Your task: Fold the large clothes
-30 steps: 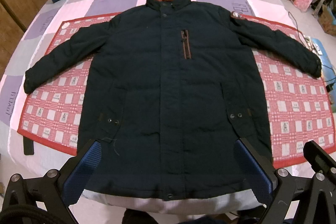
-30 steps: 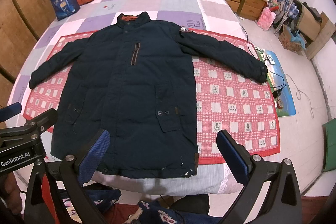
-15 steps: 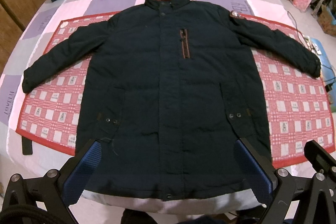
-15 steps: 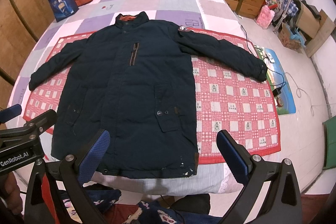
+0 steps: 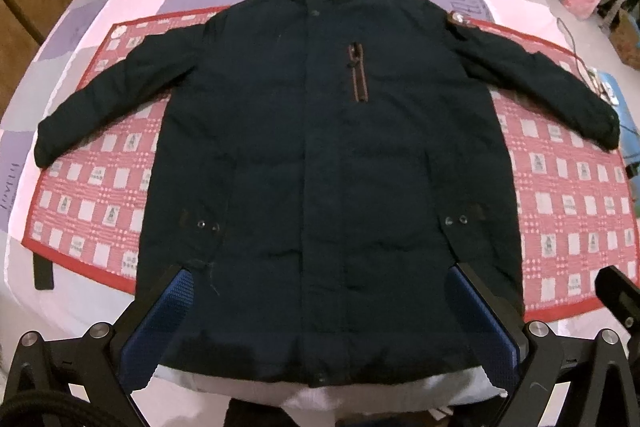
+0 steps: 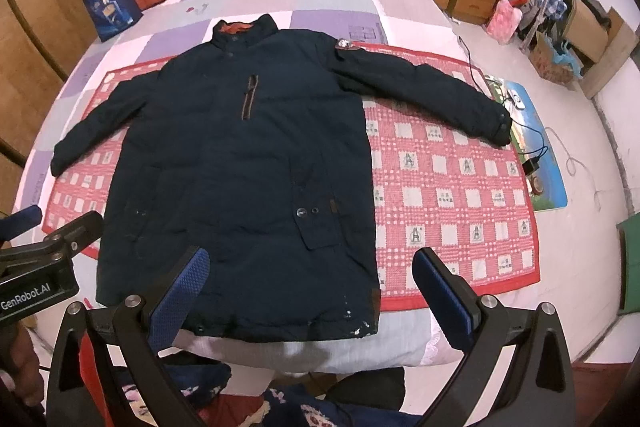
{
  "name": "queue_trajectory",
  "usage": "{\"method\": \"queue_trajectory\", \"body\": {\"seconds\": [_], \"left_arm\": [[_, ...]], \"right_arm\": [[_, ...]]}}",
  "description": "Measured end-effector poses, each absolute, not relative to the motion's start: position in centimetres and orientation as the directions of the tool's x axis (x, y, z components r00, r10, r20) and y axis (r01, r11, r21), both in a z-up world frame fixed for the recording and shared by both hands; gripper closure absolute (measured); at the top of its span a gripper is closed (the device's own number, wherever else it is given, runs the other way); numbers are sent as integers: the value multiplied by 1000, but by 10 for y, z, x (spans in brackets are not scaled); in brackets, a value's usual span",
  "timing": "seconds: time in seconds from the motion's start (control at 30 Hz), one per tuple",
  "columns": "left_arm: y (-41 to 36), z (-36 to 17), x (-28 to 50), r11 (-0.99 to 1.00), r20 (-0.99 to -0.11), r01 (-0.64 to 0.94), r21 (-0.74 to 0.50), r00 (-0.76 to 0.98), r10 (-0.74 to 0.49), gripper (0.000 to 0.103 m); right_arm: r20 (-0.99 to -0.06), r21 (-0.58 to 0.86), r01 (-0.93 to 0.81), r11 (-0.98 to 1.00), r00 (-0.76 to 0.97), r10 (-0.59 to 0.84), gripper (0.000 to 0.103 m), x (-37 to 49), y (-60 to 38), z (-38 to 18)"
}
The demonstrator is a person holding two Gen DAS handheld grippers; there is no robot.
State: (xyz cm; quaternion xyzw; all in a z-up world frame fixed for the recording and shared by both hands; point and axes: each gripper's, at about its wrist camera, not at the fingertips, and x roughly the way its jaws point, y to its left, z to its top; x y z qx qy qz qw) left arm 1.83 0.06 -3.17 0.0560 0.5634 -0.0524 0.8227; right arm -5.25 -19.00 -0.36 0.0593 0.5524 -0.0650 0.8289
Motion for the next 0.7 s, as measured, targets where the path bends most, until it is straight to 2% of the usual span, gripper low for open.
{"method": "queue_trajectory", "body": {"seconds": [0.2,0.33,0.47,0.7], "left_arm": [[11,-65,55,994,-938,100,33,345,-4,0],[24,-110,95,996,-939,83,34,345,3,0],[40,-174,146,997,-946,78,4,322,-21,0],[46,-269,265,992,-923,114,53,384,5,0]], "right_arm": [[-922,18,182,983,383,-54,0,-22,-197,-24],[-916,12,168,986,396,-57,0,17,-198,-58],[-908,1,131,991,416,-54,0,72,-187,-122],[-882,3,77,997,469,-33,0,184,-179,-226]]}}
